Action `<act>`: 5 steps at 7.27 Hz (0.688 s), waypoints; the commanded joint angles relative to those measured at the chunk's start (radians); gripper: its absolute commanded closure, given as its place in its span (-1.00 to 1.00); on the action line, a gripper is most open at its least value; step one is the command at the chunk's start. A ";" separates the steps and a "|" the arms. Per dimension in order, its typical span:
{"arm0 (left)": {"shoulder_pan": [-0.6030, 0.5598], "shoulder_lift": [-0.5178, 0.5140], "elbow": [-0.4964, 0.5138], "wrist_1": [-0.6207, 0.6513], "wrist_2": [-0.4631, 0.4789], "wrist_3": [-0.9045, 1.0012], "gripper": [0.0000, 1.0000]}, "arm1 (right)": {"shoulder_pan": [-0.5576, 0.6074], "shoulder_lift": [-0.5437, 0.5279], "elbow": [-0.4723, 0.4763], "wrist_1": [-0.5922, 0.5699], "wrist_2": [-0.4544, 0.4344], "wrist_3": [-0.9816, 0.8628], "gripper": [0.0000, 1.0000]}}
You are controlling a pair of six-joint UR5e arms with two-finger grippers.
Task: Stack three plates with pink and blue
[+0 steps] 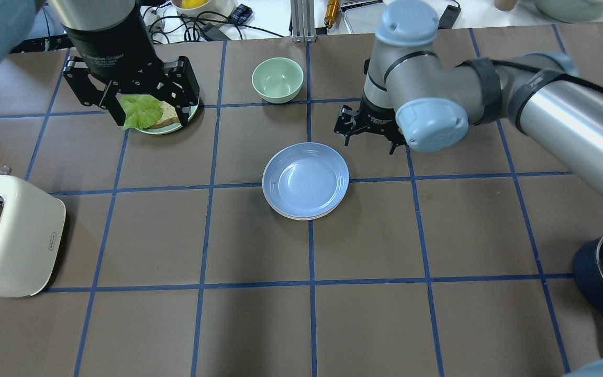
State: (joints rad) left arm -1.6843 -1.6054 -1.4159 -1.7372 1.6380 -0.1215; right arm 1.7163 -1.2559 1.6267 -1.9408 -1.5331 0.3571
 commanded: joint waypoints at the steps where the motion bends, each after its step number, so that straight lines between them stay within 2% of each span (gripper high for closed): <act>1: 0.000 0.060 -0.124 0.120 -0.012 0.026 -1.00 | -0.043 -0.060 -0.099 0.173 -0.015 -0.124 -1.00; 2: 0.000 0.077 -0.158 0.155 -0.018 0.035 -1.00 | -0.044 -0.115 -0.100 0.215 0.000 -0.173 -1.00; 3: 0.005 0.087 -0.169 0.159 -0.073 0.040 -1.00 | -0.070 -0.161 -0.100 0.247 -0.005 -0.281 -1.00; 5: 0.014 0.088 -0.169 0.159 -0.078 0.084 -1.00 | -0.145 -0.285 -0.096 0.362 0.001 -0.448 -1.00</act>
State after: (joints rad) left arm -1.6767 -1.5199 -1.5810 -1.5812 1.5676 -0.0654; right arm 1.6084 -1.4624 1.5294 -1.6501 -1.5338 0.0118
